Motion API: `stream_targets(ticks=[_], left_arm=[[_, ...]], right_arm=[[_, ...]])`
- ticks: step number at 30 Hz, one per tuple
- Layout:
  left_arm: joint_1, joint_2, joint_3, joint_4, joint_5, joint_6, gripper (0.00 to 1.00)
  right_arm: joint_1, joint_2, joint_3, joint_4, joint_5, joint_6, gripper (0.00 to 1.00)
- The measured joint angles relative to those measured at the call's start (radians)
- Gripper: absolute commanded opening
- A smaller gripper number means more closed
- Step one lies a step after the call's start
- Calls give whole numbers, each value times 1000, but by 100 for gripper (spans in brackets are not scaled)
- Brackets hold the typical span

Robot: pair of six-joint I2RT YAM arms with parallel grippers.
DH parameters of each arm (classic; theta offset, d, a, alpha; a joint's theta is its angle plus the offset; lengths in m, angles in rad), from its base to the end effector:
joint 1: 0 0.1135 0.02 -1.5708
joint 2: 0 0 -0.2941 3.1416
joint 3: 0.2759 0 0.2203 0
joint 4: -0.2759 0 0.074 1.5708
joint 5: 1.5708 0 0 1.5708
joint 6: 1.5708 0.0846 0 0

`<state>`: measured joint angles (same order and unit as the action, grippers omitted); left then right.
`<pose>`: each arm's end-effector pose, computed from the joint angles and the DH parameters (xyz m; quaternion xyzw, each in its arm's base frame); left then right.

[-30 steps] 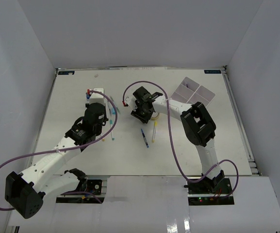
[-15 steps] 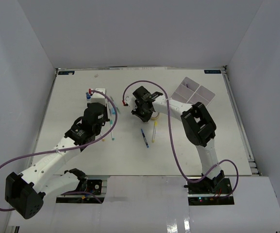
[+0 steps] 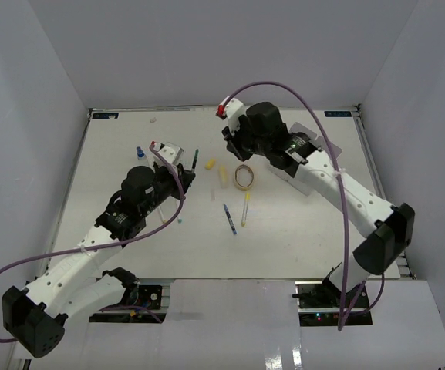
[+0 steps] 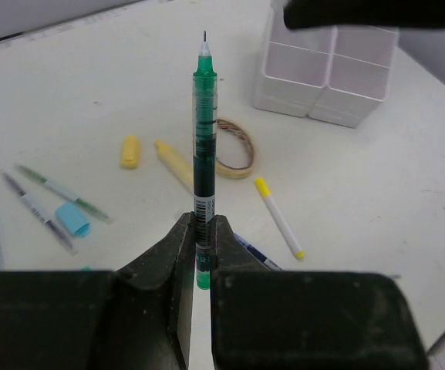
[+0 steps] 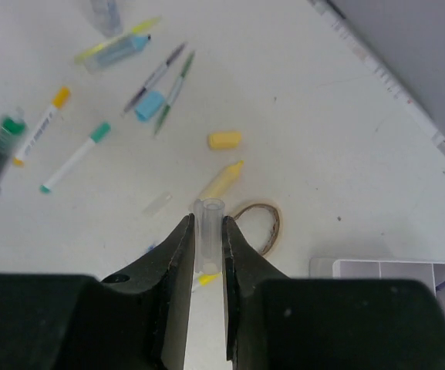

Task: Sort the stationery into containers
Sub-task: Pick up the pen cap from the center of the board, then close the pen cap on the pen.

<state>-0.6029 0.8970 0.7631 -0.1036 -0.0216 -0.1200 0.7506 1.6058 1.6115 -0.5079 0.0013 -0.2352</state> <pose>0.1729 -0.1168 0.3372 0.1814 0.7647 -0.2107 0.5814 0.2786 0.2597 0.3923 -0.4069 0.7583 0.1292 0.4926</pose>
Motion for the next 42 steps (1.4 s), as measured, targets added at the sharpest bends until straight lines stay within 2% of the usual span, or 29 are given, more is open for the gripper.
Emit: stream_targets(ticks=[3,4,10,17,27,42], left_arm=[[0,35,25,9,126,5,15],[0,58,42,15,175,7,15],[0,130,71,74,339,-11,14],[0,172,71,187,448,-59,14],[5,159,3,314,441,-70,11],[32,124,-23,354,406,-104,10]], right_arm=[[0,-119,-35,77,21,80,11],[0,-152,-52,106,25,104,8],[0,-299,-182,319,36,269,8],[2,-312,-254,506,22,418,9],[6,-305,-319,678,22,573,9],[30,-310,-417,796,30,629,8]])
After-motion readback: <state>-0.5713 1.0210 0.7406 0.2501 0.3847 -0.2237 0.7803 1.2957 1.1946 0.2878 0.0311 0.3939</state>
